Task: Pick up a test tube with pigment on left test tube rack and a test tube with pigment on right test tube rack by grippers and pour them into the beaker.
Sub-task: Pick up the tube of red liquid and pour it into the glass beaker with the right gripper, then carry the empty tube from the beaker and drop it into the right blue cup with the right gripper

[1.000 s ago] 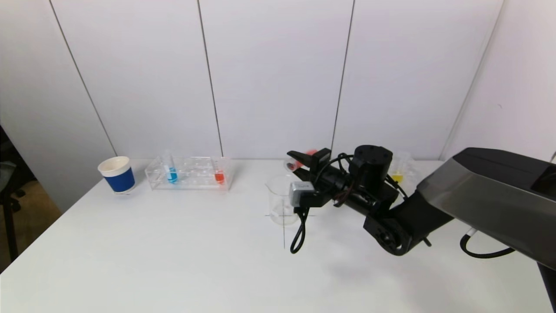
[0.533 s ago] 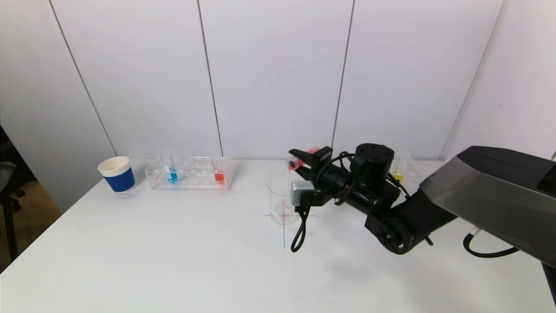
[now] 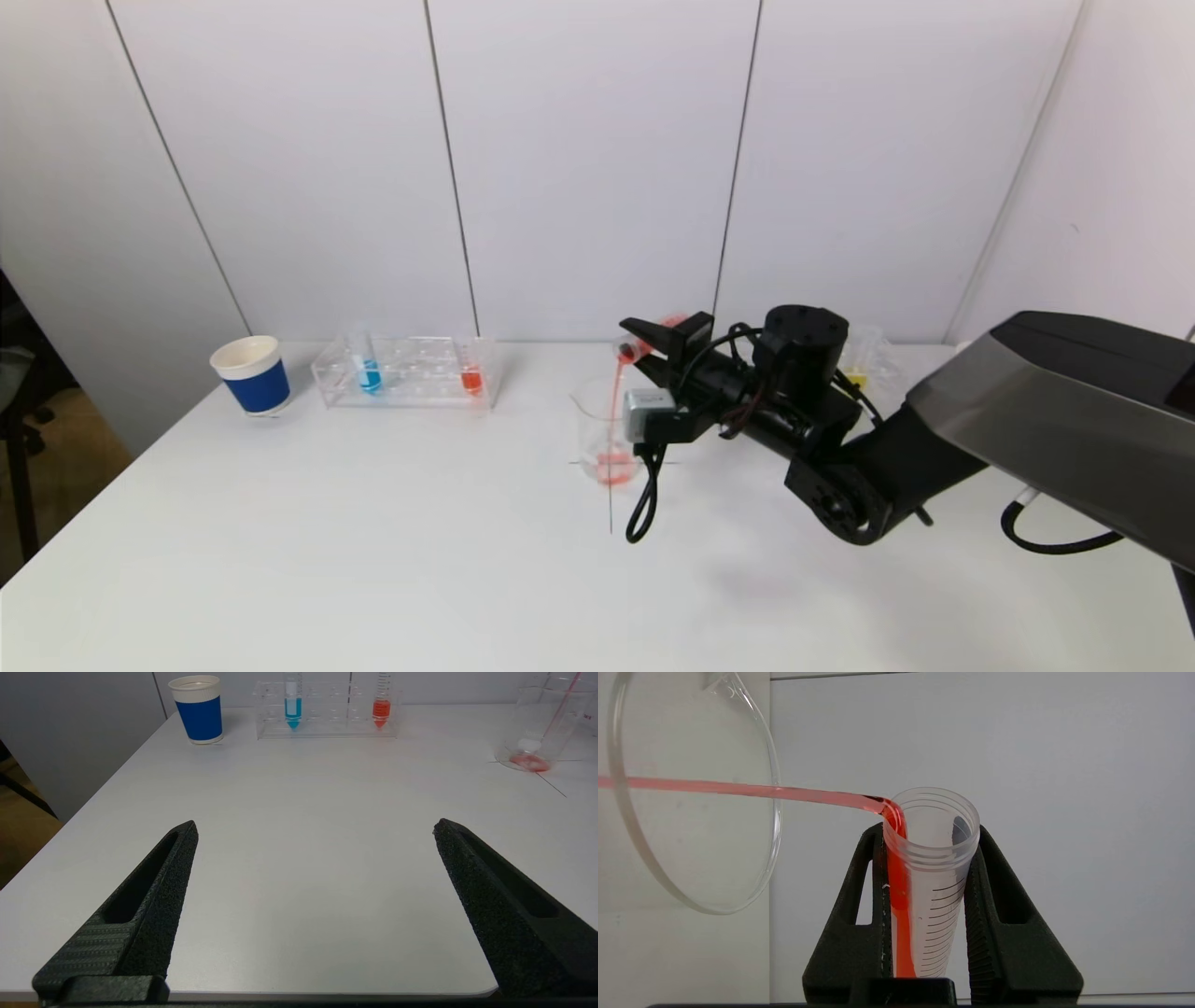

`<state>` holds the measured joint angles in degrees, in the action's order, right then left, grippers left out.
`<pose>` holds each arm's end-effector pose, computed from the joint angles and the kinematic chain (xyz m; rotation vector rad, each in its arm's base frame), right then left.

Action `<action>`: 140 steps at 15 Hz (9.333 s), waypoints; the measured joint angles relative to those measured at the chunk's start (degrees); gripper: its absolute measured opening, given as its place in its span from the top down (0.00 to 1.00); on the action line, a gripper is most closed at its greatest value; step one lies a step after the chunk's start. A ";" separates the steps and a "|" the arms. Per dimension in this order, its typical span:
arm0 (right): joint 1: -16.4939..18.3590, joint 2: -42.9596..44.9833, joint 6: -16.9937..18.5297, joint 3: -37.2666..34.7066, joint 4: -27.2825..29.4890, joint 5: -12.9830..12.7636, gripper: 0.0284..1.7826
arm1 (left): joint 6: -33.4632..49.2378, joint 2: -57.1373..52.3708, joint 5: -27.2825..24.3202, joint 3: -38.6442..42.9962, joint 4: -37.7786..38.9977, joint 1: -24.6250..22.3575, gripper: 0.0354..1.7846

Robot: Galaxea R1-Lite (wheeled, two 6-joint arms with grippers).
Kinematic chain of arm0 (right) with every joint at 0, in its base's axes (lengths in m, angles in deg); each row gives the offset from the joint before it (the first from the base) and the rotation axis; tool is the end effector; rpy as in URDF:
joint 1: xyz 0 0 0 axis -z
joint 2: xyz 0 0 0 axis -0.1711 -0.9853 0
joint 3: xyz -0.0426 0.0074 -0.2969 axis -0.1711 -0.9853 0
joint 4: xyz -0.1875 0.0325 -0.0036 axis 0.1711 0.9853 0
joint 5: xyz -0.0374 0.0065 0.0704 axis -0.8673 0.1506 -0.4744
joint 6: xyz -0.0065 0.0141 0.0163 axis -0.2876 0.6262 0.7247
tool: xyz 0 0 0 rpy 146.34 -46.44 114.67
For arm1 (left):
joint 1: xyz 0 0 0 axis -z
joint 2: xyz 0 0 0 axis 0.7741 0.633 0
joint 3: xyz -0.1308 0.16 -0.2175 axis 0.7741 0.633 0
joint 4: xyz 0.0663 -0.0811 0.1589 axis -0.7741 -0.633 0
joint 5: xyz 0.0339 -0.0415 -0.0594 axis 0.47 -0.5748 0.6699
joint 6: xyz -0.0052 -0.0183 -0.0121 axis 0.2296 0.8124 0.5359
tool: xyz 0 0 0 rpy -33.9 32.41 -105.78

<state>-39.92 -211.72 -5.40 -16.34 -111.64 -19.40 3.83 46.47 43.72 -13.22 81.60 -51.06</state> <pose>0.3643 0.2177 0.0941 -1.4042 -0.6140 0.6092 -0.0228 -0.0002 0.0762 -0.0042 -0.0071 0.0046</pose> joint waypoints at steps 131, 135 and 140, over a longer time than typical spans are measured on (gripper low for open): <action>40.02 21.30 81.04 4.50 25.75 -16.64 0.73 | -0.02 0.00 -0.02 0.00 0.00 0.00 0.01; 43.58 18.14 82.03 5.71 25.22 -15.24 0.73 | -0.02 0.00 0.00 0.00 0.00 0.00 0.01; 44.81 14.10 82.69 7.28 24.54 -15.19 0.73 | 0.00 0.00 -0.02 0.00 0.00 0.00 0.01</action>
<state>4.89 -197.62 77.29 -9.06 -87.10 -34.59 3.83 46.47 43.70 -13.22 81.60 -51.06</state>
